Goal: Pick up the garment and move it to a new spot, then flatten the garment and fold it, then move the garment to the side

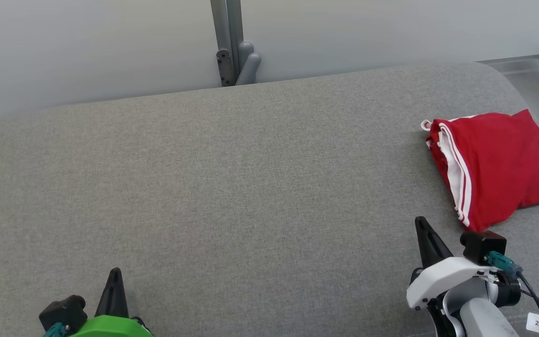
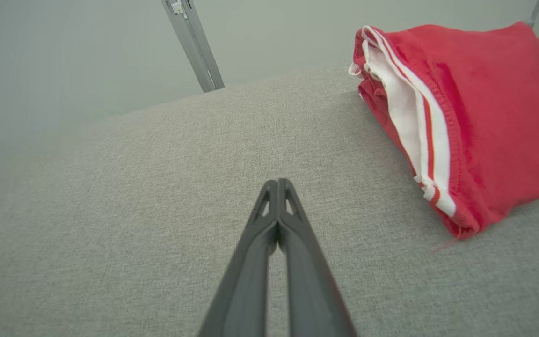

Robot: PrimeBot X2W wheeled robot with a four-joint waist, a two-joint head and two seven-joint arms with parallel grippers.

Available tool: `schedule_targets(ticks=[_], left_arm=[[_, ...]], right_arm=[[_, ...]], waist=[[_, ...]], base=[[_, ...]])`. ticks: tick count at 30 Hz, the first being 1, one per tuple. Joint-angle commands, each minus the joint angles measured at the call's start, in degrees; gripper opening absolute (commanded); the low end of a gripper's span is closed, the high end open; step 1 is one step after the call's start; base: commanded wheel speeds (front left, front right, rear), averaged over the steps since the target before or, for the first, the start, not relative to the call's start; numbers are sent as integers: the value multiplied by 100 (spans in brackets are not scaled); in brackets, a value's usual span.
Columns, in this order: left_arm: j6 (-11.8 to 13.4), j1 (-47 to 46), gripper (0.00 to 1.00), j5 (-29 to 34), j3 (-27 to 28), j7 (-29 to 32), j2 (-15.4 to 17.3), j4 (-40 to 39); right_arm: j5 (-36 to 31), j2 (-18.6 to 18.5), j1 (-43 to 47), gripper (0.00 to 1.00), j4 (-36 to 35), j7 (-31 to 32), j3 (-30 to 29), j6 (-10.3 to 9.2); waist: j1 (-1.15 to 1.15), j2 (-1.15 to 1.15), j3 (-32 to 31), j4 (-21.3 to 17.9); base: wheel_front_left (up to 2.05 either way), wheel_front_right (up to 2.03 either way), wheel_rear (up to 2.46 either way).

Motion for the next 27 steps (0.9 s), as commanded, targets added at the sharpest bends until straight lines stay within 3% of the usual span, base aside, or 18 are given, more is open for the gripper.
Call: schedule_targets(ticks=[1,27], left_arm=[[-32,-117,0,-208,33,49,23,-133],[-152,-244,0,-2640,200,692,45,-533]], right_arm=[[241,-16,-57,0,-148,42,-35,-1],[2899,-29,148,0,-694,658,-277,-3]], waist=[[0,0,-1,5],[0,0,-28,122]], base=[[0,0,0],[0,0,0]])
